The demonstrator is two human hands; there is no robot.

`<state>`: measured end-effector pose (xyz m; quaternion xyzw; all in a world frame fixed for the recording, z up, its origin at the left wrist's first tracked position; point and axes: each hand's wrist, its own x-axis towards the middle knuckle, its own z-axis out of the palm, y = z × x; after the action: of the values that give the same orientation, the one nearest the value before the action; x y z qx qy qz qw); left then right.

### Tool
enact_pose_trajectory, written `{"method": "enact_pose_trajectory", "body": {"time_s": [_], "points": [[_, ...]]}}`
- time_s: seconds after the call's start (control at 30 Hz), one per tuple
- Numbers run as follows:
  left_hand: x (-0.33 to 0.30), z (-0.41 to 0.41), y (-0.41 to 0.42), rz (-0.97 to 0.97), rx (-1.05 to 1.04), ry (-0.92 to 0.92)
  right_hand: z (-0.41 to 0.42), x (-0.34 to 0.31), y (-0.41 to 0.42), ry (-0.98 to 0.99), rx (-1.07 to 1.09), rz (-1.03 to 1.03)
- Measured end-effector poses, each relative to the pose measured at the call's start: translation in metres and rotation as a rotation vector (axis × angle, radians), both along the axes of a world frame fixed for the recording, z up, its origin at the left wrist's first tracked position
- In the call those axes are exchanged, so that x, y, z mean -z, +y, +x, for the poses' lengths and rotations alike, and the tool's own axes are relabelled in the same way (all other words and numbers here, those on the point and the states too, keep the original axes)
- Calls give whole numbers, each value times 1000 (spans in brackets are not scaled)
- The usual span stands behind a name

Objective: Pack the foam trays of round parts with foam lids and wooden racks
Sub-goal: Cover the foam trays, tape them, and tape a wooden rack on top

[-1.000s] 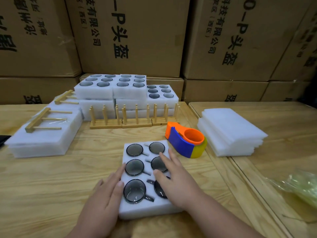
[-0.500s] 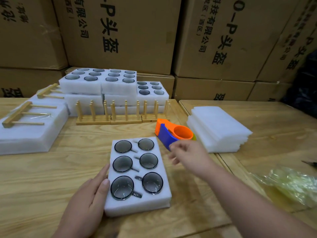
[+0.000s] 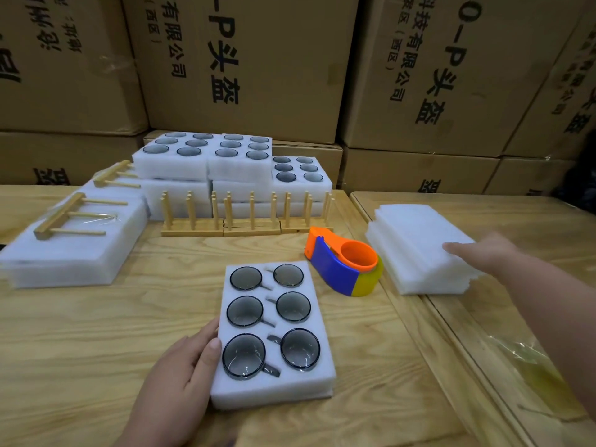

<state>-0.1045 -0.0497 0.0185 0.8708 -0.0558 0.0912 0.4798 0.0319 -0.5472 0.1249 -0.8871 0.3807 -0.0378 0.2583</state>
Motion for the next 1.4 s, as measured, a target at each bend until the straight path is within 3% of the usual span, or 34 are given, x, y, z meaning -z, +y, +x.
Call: {"method": "enact_pose_trajectory", "body": {"time_s": [0.23, 0.5, 0.77, 0.97, 1.13, 1.4], "points": [[1, 0, 1, -8, -4, 14, 0, 0, -3, 12, -57, -146], [1, 1, 0, 2, -13, 7, 1, 1, -5, 25, -35, 2], [5, 2, 1, -1, -13, 11, 2, -12, -17, -39, 38, -303], [8, 2, 2, -9, -9, 13, -2, -39, -9, -382, 93, 32], [10, 2, 4, -5, 5, 3, -25, -51, 36, -718, 34, 159], [7, 0, 1, -7, -3, -6, -56, -3, 137, -852, 38, 702]]}}
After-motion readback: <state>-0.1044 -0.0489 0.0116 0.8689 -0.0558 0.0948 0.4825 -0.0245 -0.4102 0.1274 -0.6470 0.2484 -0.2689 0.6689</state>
